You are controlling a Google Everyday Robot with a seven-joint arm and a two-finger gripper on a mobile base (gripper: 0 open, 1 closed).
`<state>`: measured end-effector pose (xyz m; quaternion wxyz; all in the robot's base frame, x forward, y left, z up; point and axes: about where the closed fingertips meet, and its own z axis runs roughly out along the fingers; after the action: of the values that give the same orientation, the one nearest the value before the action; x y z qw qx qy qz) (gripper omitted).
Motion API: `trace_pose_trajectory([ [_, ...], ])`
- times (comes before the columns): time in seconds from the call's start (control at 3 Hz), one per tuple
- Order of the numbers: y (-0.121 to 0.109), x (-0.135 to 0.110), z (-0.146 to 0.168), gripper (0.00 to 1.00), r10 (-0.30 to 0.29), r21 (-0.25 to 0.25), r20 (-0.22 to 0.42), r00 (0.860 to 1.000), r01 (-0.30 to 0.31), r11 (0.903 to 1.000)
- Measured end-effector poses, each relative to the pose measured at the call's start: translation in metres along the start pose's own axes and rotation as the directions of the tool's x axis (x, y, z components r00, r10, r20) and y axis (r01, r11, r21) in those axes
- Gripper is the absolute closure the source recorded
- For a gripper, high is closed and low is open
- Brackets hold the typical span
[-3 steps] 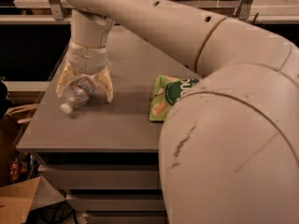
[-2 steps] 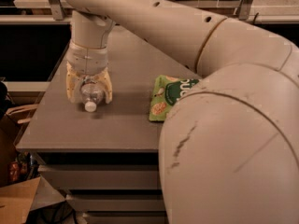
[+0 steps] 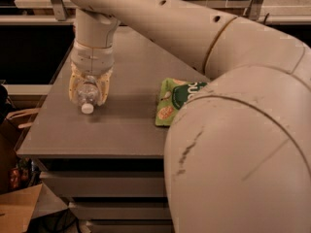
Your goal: Pick water bottle
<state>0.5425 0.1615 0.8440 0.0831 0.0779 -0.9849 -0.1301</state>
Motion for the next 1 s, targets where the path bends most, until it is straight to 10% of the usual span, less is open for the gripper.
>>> trace_pose_trajectory([
  [1.0,-0.014,0.001,-0.065,1.00,-0.042,0.097,0.130,0.991,0.029,0.9948],
])
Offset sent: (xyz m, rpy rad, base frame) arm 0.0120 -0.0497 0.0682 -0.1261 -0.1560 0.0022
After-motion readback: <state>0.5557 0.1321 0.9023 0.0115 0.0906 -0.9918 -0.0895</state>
